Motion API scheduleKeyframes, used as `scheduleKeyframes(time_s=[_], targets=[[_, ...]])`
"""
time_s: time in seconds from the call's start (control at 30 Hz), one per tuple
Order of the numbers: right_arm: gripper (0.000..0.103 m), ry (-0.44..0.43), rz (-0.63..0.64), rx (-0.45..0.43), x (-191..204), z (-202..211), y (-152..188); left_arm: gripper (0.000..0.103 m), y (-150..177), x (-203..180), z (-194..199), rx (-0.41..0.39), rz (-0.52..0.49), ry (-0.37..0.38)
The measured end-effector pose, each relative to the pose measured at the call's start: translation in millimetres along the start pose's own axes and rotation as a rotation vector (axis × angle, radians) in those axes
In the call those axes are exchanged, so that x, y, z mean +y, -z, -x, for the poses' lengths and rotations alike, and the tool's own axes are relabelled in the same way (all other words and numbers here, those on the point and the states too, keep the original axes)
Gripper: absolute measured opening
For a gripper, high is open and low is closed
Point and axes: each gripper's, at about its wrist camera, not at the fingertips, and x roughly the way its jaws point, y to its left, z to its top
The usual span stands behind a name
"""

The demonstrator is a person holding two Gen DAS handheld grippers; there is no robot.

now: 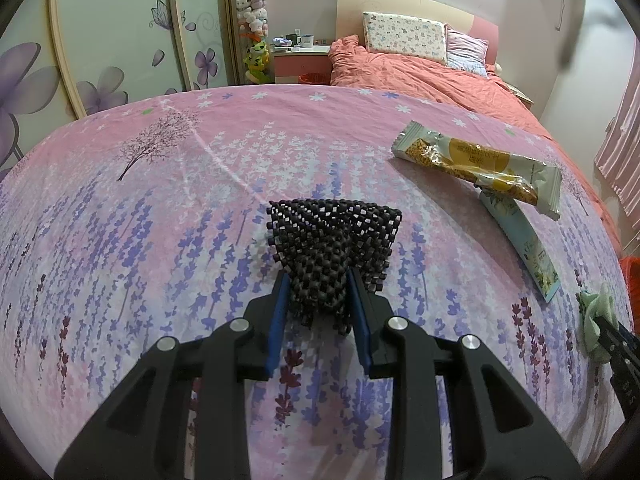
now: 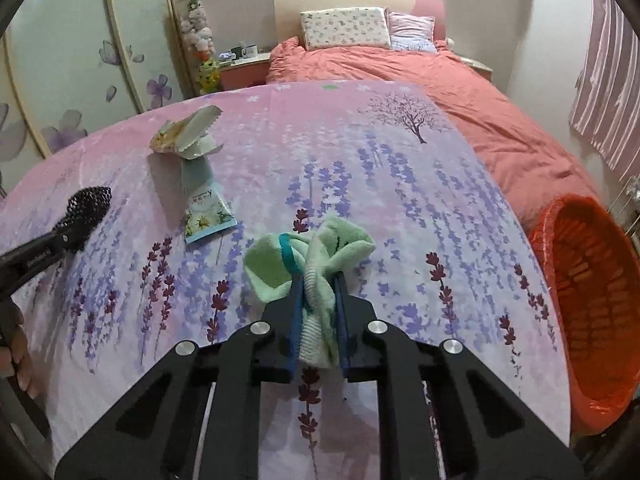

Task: Collect trash
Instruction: 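Lift the mint-green cloth with the right tool while the left holds the mesh pad, then carry the mesh pad and mint-green cloth over the orange basket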

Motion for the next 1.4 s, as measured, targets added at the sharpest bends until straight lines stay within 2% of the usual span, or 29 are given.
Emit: scheduleKeyframes(time_s=[0.03, 0.1, 0.17, 0.2, 0.4, 0.47, 0.6, 0.73, 0.77, 0.83, 0.87, 0.93, 0.97, 1.0, 1.03, 1.07, 1.1, 1.27, 1.4], targets=[[0.015, 0.005, 0.005, 0.001, 0.2, -0.5, -0.6, 0.032, 0.1, 0.1, 0.3, -0.001, 0.004, 0.006], [0.016, 0.026, 0.024, 0.002, 3.4, -0.1, 0.0, 0.045, 0.9, 1.1, 1.3, -0.002, 0.008, 0.047], [0.016, 0.045, 0.035, 0.002, 8.0, 0.1, -0.7, 0.055, 4.2, 0.3, 3.4, -0.001, 0.002, 0.051], [0.016, 0.046, 0.036, 0.002, 8.0, 0.2, -0.6, 0.057, 5.9, -0.4, 4.9, -0.001, -0.001, 0.057], [0.017, 0.025, 0.019, 0.004, 6.9, 0.3, 0.1, 0.059, 15.1, -4.7, 12.9, -0.005, -0.039, 0.059], [0.018, 0.016, 0.013, 0.005, 5.3, 0.2, -0.2, 0.059, 11.0, -7.0, 13.5, -0.013, -0.046, 0.051], [0.019, -0.001, 0.001, 0.006, -0.9, -0.8, -0.9, 0.067, -2.7, -10.6, 8.2, -0.022, -0.040, 0.040], [0.022, -0.019, -0.013, 0.008, -7.0, -1.6, -1.2, 0.071, -10.7, -20.7, -10.0, 0.016, -0.058, 0.010], [0.024, -0.026, -0.016, 0.008, -9.1, -1.3, -0.8, 0.076, -12.4, -23.6, -12.2, 0.017, -0.060, 0.004], [0.031, -0.050, -0.019, 0.009, -10.9, -0.2, 0.1, 0.076, -15.0, -23.5, -15.1, 0.022, -0.060, -0.001], [0.037, -0.060, -0.016, 0.009, -11.7, 0.5, 0.9, 0.076, -15.5, -23.3, -15.8, 0.022, -0.062, -0.001], [0.036, -0.056, -0.012, 0.008, -12.3, 2.8, 3.9, 0.061, -14.8, -22.7, -14.8, 0.011, -0.065, -0.002], [0.025, -0.051, -0.010, 0.007, -12.4, 3.8, 5.6, 0.046, -14.8, -22.5, -13.6, 0.004, -0.061, -0.005], [0.019, -0.049, -0.012, 0.006, -13.7, 4.8, 6.7, 0.033, -14.5, -21.8, -13.0, 0.000, -0.058, -0.003], [0.015, -0.058, -0.016, 0.005, -14.8, 5.2, 8.4, 0.026, -14.2, -20.7, -11.9, -0.004, -0.055, 0.004], [0.014, -0.066, -0.021, 0.005, -16.6, 5.7, 9.1, 0.015, -13.6, -19.5, -10.9, -0.007, -0.053, 0.012], [0.014, -0.072, -0.026, 0.004, -18.8, 6.9, 10.1, 0.010, -13.1, -18.0, -10.2, -0.009, -0.051, 0.022], [0.013, -0.075, -0.041, -0.014, -28.2, 23.2, 17.6, 0.010, -4.7, -12.5, 2.3, -0.022, -0.040, 0.055], [0.013, -0.070, -0.063, -0.064, -40.4, 47.8, 15.8, 0.010, -2.4, -11.2, 22.5, -0.054, -0.038, 0.066]])
